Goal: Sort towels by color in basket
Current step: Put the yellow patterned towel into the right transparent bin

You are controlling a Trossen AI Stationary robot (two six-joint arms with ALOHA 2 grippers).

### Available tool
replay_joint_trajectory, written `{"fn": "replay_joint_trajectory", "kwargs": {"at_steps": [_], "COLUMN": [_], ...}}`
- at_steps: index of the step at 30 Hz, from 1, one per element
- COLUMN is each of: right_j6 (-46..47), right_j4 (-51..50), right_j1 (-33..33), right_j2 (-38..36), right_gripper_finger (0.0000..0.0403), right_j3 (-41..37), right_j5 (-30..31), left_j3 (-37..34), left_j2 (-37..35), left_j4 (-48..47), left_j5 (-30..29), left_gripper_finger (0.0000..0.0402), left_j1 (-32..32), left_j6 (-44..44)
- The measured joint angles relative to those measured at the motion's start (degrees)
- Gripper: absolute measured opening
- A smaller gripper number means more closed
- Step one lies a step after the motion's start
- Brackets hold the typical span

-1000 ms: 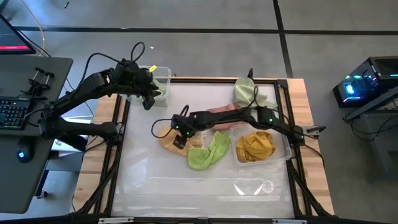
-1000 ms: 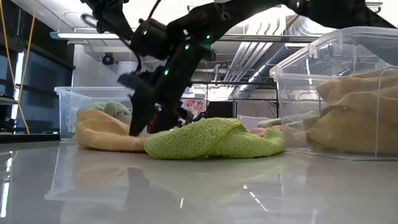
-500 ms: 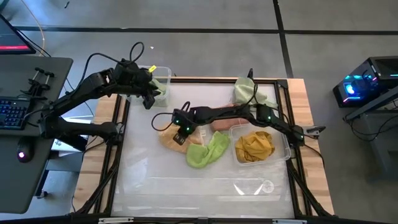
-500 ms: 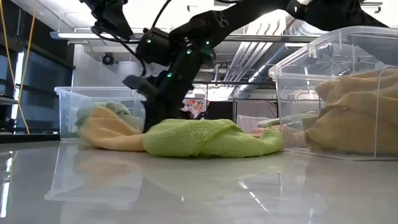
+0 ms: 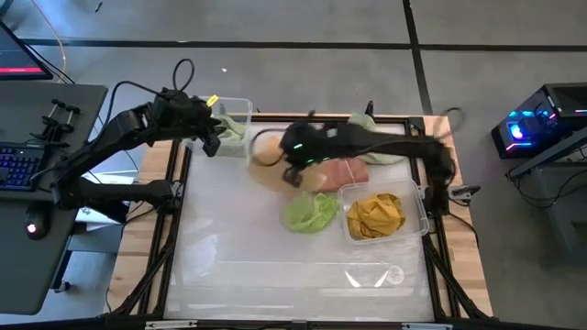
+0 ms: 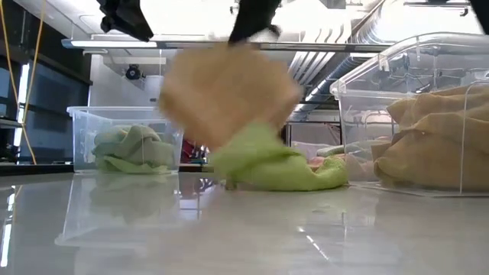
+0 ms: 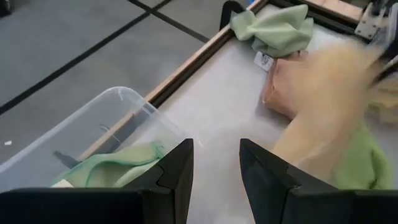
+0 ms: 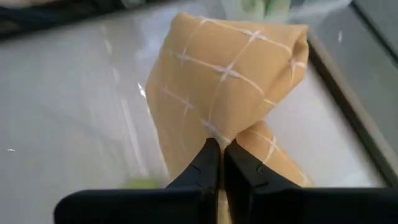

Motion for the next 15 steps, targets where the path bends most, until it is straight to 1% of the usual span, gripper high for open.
{"fn": "replay_joint_trajectory", "kwargs": {"at_steps": [5, 8, 11, 15], "right_j6": [-3.3, -3.5, 3.7, 13.4], "right_j4": [-6.0, -13.3, -21.5, -31.7], "right_j1": [1.0, 2.3, 4.4, 8.2], "right_j2": [-11.7, -18.9, -24.3, -29.1], "right_gripper_finger": [0.0004, 0.0003, 0.0003, 0.0003], "right_j3": [0.0, 0.0, 0.1, 0.0], "right_j5": [-0.4, -2.1, -0.1, 5.7], "left_j3": [0.0, 0.0, 0.0, 0.0], "left_j2": [-1.2, -1.4, -1.3, -1.1], "left_j4": [0.0, 0.0, 0.0, 0.1], "left_j5": [-0.3, -0.3, -0.3, -0.3], "left_gripper_finger": [0.0115, 0.0115, 0.0115, 0.0115], "left_j1": [0.0, 0.0, 0.0, 0.0], "left_j6": [0.0, 0.2, 1.1, 1.5]}}
